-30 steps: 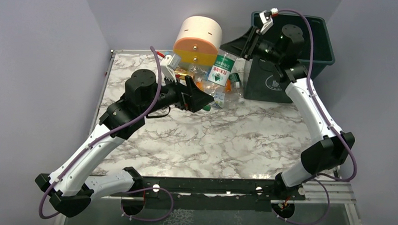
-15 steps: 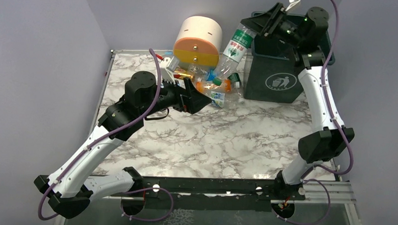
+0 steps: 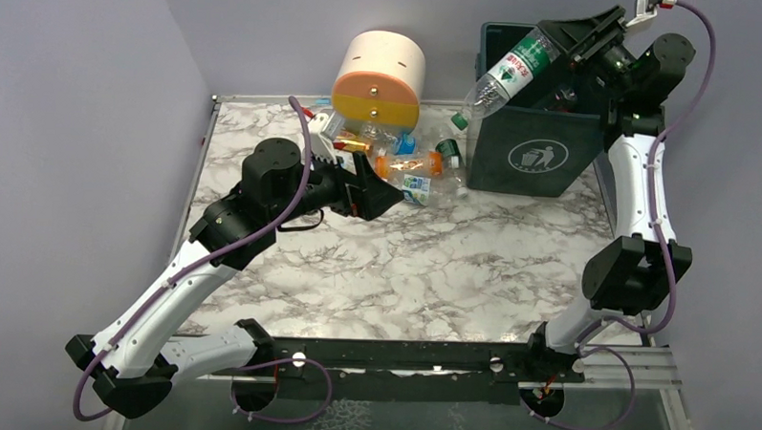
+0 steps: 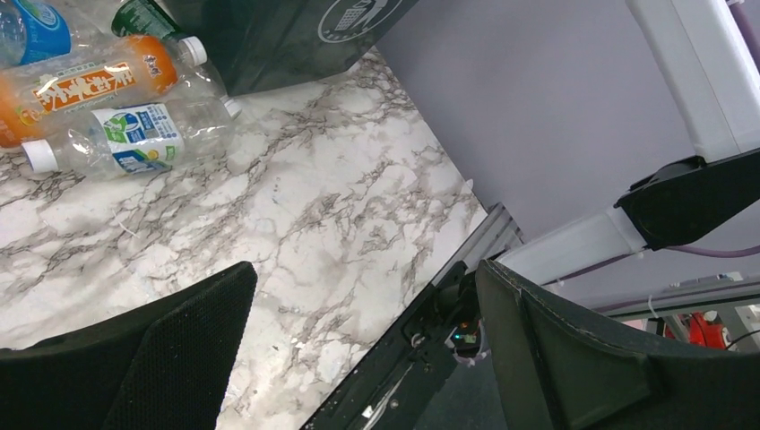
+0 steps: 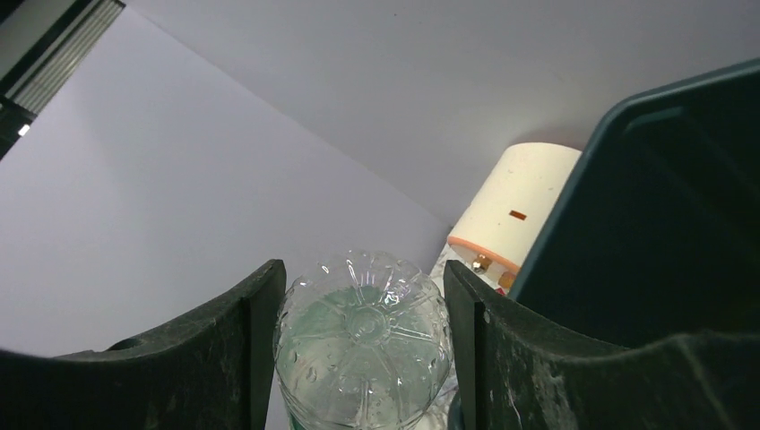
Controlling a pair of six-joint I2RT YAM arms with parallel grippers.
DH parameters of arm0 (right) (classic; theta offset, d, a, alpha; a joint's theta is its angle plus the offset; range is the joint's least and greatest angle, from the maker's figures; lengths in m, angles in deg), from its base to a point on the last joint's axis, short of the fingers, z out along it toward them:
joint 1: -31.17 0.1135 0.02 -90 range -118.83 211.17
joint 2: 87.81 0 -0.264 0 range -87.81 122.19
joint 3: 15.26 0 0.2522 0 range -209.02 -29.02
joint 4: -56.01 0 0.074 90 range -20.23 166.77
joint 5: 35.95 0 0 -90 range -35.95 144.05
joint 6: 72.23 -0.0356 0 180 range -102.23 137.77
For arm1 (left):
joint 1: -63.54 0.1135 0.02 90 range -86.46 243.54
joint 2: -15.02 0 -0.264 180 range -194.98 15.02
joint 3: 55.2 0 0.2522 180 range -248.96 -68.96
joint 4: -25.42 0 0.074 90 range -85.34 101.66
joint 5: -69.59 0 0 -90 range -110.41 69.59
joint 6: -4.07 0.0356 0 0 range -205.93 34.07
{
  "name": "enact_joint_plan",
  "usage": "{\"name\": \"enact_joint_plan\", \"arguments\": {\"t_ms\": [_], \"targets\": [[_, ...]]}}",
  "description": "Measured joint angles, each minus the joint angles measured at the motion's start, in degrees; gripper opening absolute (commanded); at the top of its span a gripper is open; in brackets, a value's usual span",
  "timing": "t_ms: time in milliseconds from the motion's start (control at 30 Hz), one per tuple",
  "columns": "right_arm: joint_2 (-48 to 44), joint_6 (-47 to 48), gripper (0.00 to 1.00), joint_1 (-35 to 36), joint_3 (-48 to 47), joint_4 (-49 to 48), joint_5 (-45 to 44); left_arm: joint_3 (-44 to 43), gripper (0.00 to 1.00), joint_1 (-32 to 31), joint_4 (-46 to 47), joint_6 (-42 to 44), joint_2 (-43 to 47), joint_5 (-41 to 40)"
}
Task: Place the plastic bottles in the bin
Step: Place the plastic bottle in the trash bin.
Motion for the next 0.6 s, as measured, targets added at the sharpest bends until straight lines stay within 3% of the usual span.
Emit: {"name": "enact_joint_plan", "arguments": {"t_ms": [300, 600], "targets": [[-2.14, -9.62, 0.47, -5.64, 12.83, -12.61, -3.8, 0.0, 0.99, 0.0, -0.68, 0.48, 0.0, -0.04], [-2.03, -15.32, 0.47, -7.65, 13.55, -20.13, -9.57, 0.0, 0.99, 0.0, -1.81, 1.6, 0.0, -1.07]]}}
